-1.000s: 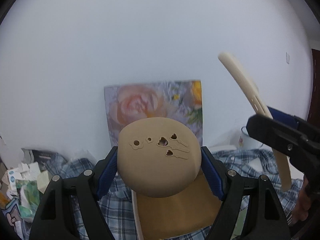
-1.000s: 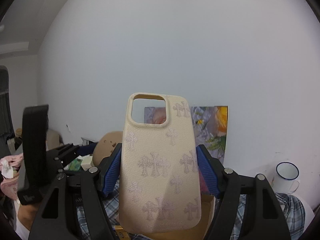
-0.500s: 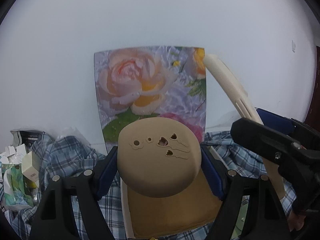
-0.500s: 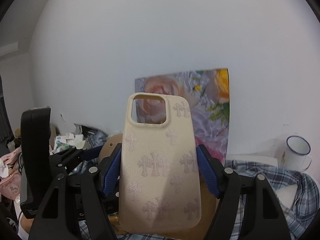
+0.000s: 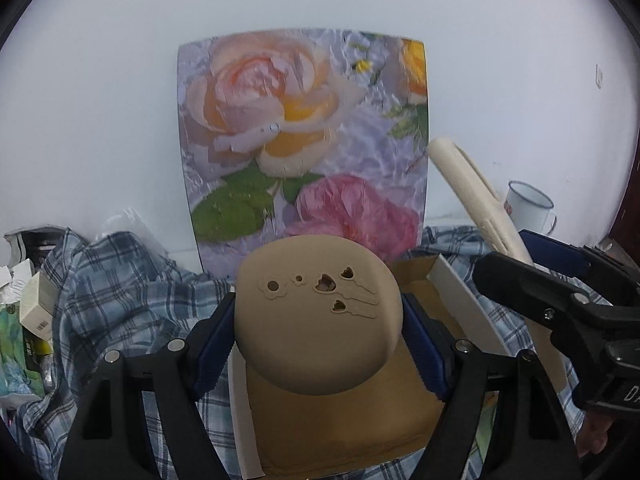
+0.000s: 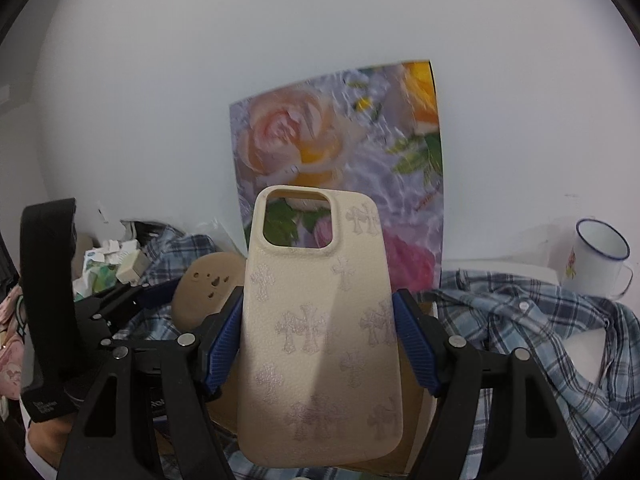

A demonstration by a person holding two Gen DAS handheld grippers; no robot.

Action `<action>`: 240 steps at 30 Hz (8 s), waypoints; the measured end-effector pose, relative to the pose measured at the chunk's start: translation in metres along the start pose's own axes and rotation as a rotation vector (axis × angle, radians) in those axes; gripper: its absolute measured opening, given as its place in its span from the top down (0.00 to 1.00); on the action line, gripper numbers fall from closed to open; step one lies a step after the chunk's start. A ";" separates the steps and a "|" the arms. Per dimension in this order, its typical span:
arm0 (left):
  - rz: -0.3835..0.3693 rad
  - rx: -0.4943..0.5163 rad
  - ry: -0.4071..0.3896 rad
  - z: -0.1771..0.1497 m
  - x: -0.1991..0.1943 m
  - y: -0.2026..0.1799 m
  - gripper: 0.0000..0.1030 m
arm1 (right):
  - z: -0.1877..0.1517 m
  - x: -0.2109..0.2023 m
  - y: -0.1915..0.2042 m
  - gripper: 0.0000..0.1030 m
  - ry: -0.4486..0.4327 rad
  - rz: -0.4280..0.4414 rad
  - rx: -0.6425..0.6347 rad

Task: Organize soft objects
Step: 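Lower both held items into the white box and open both tools, then raise both tools out of the box and back away, then grasp the yellow-blue pack with the left tool, then grasp the blue face mask with the right tool while the left tool holds the pack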

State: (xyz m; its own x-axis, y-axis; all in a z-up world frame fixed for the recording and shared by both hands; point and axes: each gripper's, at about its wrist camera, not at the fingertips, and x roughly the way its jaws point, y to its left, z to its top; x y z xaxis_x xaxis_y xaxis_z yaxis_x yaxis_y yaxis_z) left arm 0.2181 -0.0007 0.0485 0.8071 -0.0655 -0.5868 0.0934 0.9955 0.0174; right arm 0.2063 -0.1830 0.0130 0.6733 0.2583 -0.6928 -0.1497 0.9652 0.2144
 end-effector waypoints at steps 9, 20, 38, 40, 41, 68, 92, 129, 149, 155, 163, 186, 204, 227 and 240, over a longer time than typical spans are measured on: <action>0.004 0.030 0.083 -0.014 0.023 -0.006 0.23 | -0.016 0.028 -0.015 0.31 0.092 -0.001 0.043; 0.007 0.052 0.206 -0.026 0.048 -0.007 0.23 | -0.039 0.062 -0.032 0.31 0.238 -0.078 0.088; 0.061 0.086 0.203 -0.030 0.053 -0.009 0.12 | -0.046 0.073 -0.035 0.10 0.259 -0.139 0.073; 0.045 0.068 0.181 -0.027 0.047 -0.008 0.00 | -0.042 0.068 -0.034 0.05 0.235 -0.151 0.063; 0.038 0.062 0.163 -0.025 0.044 -0.007 0.00 | -0.040 0.064 -0.034 0.04 0.221 -0.146 0.062; 0.046 -0.022 -0.056 0.012 -0.031 0.021 0.00 | 0.003 -0.011 0.009 0.00 -0.050 -0.057 -0.084; 0.033 0.030 -0.270 0.041 -0.142 -0.013 0.00 | 0.051 -0.136 0.043 0.00 -0.291 -0.010 -0.161; -0.076 0.136 -0.178 -0.078 -0.159 -0.009 0.00 | -0.059 -0.163 0.042 0.00 -0.227 0.119 -0.265; -0.067 0.094 -0.100 -0.114 -0.120 0.000 0.00 | -0.098 -0.108 0.033 0.00 -0.064 0.168 -0.270; -0.092 0.079 -0.081 -0.118 -0.114 0.003 0.00 | -0.109 -0.097 0.035 0.00 -0.005 0.178 -0.286; -0.091 0.055 -0.033 -0.123 -0.104 0.005 0.00 | -0.115 -0.096 0.044 0.00 0.026 0.194 -0.325; -0.098 -0.059 0.156 -0.125 -0.069 0.028 0.15 | -0.116 -0.079 0.035 0.00 0.135 0.191 -0.278; -0.232 -0.068 0.271 -0.129 -0.043 0.040 0.76 | -0.120 -0.070 0.034 0.00 0.198 0.215 -0.262; -0.218 0.024 0.156 -0.128 -0.067 0.024 0.80 | -0.128 -0.025 0.058 0.64 0.383 0.140 -0.364; -0.197 0.033 0.133 -0.128 -0.071 0.022 0.80 | -0.126 -0.036 0.048 0.76 0.323 0.169 -0.316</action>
State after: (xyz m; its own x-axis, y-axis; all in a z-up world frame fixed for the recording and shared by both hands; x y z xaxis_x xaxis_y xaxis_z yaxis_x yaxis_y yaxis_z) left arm 0.0879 0.0348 -0.0128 0.6874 -0.2465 -0.6831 0.2622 0.9614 -0.0830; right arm 0.0839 -0.1405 -0.0382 0.3691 0.3637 -0.8553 -0.4837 0.8610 0.1574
